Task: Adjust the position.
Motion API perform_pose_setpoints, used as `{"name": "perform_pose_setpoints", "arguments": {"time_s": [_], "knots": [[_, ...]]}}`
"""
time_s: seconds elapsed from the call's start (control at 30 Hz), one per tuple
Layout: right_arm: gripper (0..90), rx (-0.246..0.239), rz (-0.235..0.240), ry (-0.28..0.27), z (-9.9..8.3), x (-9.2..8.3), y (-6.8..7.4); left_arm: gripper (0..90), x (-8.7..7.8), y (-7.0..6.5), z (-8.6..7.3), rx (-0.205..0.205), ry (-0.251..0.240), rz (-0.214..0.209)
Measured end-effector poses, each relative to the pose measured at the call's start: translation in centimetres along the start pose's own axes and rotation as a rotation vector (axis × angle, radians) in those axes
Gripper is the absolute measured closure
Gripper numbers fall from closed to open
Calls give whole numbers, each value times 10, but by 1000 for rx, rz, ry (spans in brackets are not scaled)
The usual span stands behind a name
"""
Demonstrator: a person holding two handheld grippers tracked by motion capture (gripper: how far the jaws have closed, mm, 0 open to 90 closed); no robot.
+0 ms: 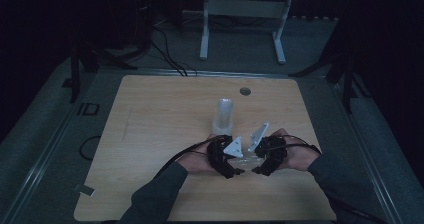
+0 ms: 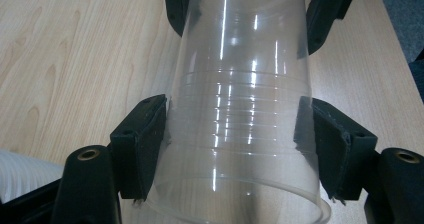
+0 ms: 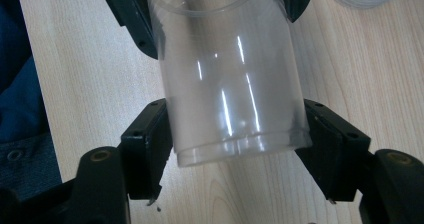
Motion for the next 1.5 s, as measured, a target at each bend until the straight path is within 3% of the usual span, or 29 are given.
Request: {"name": "perform_pose_setpoints", "arguments": {"time_s": [0.3,0.53,0.73,1.13,1.5], "knots": [[400,2,7,4,-1,3,2,286,1,-1,0,8,3,8],[415,16,3,-18,-3,2,1,216,2,1,3,-33,-9,16],[418,44,-3,-28,-5,4,-1,188,-1,7,9,-67,-59,45],[418,134,-39,-39,-15,8,-10,200,-8,18,17,-100,-123,105],[420,276,-92,-68,-27,11,-23,293,-13,29,22,-139,-182,159]]}}
Point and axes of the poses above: each handheld gripper's, and its own axes: x roughly forward along the jaws, z roughly out of its top, y roughly to its left, the point moved 10 cm from there along x, roughly forward along the jaws, and after that the axes turned 6 degrees about -x, right-handed, at the moved point
